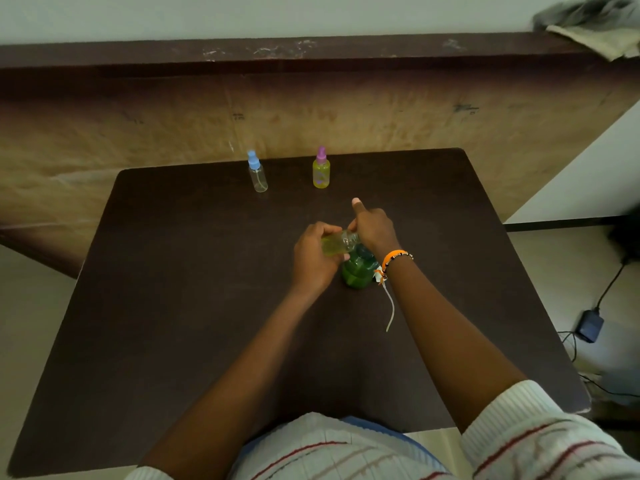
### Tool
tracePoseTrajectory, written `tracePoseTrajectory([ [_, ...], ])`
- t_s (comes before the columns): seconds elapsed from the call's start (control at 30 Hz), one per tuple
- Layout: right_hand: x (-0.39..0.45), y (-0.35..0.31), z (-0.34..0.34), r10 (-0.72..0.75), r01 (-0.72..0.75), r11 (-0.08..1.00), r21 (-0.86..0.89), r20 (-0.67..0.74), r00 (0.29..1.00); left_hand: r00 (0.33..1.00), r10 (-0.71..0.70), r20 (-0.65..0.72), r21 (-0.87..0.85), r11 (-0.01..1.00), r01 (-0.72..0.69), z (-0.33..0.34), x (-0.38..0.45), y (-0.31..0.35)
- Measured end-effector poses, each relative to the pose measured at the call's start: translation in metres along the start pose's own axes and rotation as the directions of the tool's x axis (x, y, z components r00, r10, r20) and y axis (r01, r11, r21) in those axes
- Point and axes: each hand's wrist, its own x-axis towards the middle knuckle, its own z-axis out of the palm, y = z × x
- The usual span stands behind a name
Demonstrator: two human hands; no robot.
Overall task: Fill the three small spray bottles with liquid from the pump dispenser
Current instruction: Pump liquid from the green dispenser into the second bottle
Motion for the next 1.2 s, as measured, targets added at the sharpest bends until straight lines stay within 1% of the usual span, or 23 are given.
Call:
tracePoseTrajectory([
  [0.13, -0.003, -0.005, -0.003, 0.005, -0.005, 1.000, 0.023, 0.021, 1.000, 1.000, 0.010, -0.005, -0.021, 1.000, -0.010, -0.003, -0.001, 0.003],
  [0.23, -0.003, -0.008, -0.006, 0.005, -0.005, 1.000, -0.005, 0.047, 0.999, 1.000, 0.014, 0.003, -0.021, 1.000, -0.014, -0.004, 0.000, 0.003],
  [0.3, -0.003, -0.007, -0.007, 0.004, -0.004, 1.000, 0.010, 0.053, 0.999, 1.000, 0.015, 0.003, -0.016, 1.000, -0.015, -0.003, 0.001, 0.003],
  [0.37, -0.004, -0.006, -0.006, 0.008, -0.008, 1.000, 0.021, 0.033, 0.999, 1.000, 0.011, 0.008, -0.012, 1.000, -0.011, -0.003, 0.001, 0.003],
  [0.47, -0.005, -0.003, -0.001, 0.016, -0.018, 0.999, -0.033, -0.046, 0.999, 1.000, 0.004, 0.009, -0.010, 1.000, -0.004, -0.001, 0.001, 0.000],
  [0.53, -0.004, -0.001, 0.001, 0.020, -0.024, 0.998, -0.052, -0.070, 0.997, 1.000, 0.009, 0.005, -0.014, 1.000, -0.009, 0.001, 0.002, -0.002],
  [0.87, -0.005, -0.004, 0.000, -0.012, 0.011, 1.000, -0.014, -0.064, 0.998, 1.000, 0.006, 0.008, -0.033, 0.999, -0.006, -0.003, 0.002, -0.001],
  [1.2, -0.004, 0.000, 0.003, 0.010, -0.009, 1.000, 0.002, -0.067, 0.998, 1.000, -0.005, 0.005, -0.023, 1.000, 0.005, 0.001, 0.003, -0.005],
])
